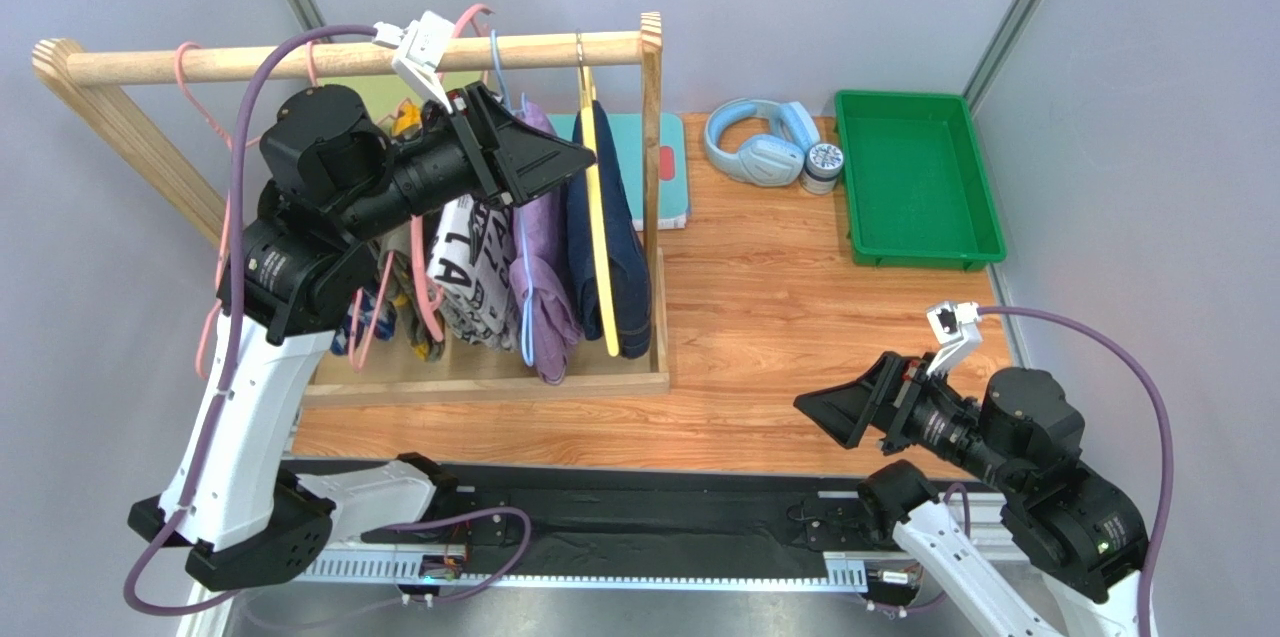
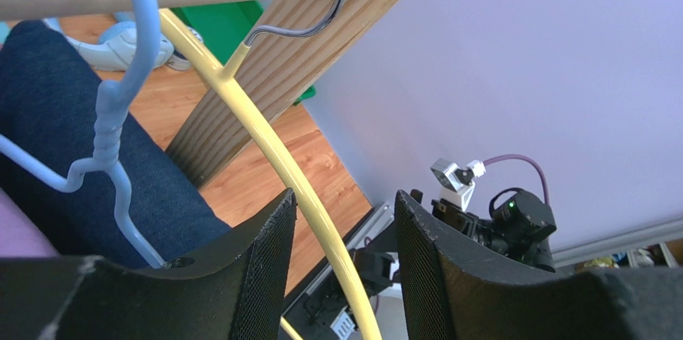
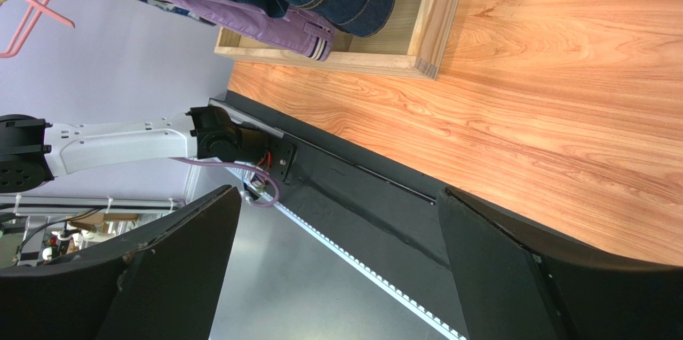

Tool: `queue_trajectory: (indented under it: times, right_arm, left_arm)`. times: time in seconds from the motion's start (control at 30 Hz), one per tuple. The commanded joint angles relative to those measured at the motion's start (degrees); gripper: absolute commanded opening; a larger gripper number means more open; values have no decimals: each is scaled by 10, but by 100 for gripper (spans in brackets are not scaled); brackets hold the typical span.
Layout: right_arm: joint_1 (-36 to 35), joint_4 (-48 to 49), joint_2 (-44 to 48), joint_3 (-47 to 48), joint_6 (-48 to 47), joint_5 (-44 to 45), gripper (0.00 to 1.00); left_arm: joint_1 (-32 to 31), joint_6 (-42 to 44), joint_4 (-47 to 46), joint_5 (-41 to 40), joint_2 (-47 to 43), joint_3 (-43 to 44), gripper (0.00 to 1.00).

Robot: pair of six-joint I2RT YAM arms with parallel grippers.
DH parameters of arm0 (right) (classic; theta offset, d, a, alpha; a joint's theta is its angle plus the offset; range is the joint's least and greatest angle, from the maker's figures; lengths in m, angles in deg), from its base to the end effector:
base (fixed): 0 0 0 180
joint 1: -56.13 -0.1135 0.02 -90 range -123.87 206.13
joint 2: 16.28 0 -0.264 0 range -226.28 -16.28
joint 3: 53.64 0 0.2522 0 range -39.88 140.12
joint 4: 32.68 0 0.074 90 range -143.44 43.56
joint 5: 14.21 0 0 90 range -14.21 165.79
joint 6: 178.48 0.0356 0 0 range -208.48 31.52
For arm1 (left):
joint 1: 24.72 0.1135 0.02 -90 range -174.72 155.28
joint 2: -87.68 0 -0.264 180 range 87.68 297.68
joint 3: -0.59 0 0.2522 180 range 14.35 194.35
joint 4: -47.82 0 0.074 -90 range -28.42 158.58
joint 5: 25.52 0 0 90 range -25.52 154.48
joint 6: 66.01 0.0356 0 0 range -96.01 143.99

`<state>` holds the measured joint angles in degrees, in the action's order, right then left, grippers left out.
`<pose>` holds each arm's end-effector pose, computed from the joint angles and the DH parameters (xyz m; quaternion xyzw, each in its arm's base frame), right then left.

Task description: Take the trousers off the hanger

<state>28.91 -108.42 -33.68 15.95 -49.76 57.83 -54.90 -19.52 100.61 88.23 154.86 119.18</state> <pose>0.0142 0.0196 0.3486 -0.0023 0.8307 0.4041 0.3830 0.1497 -0.1036 0.5514 0.0615 0.7122 -0.5278 0.4588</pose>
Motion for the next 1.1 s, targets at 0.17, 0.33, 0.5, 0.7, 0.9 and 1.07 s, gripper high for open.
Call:
queue_trajectory:
  times: [0.17, 0.33, 0.5, 0.7, 0.9, 1.07]
  right_arm:
    - [-2, 3, 6, 21, -2, -20, 100]
    - [-1, -2, 7, 27, -2, -21, 100]
    - [-1, -9, 5, 33, -7, -20, 100]
    - [-1, -9, 6, 39, -5, -21, 100]
    - [-2, -7, 6, 37, -6, -21, 100]
    - [-1, -9, 9, 40, -5, -21, 100]
  left_arm:
    - [-23, -11, 24, -83, 4, -14, 52]
    - [-32, -15, 24, -96, 12, -13, 50]
    - [-45, -18, 32, -114, 17, -12, 49]
    - [-59, -21, 36, -132, 27, -17, 50]
    - [-66, -23, 35, -141, 42, -5, 40]
    - [-67, -24, 33, -142, 44, 7, 29]
